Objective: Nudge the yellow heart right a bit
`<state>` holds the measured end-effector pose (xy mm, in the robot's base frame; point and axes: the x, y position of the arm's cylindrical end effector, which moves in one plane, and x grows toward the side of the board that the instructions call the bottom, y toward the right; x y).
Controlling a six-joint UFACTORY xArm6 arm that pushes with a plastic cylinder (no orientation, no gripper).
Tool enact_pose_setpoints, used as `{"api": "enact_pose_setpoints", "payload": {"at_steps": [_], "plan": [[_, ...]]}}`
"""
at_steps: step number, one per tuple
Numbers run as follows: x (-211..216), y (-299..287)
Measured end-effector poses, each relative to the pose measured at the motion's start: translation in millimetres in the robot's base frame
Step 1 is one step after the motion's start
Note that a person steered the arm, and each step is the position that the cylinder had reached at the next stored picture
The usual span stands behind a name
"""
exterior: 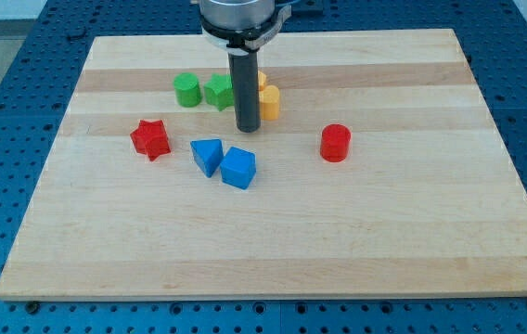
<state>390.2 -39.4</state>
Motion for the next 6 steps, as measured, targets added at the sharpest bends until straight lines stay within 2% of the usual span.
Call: {"api": "enact_pose_setpoints", "payload": {"at_steps": [6], "plan": [[-25,13]]}}
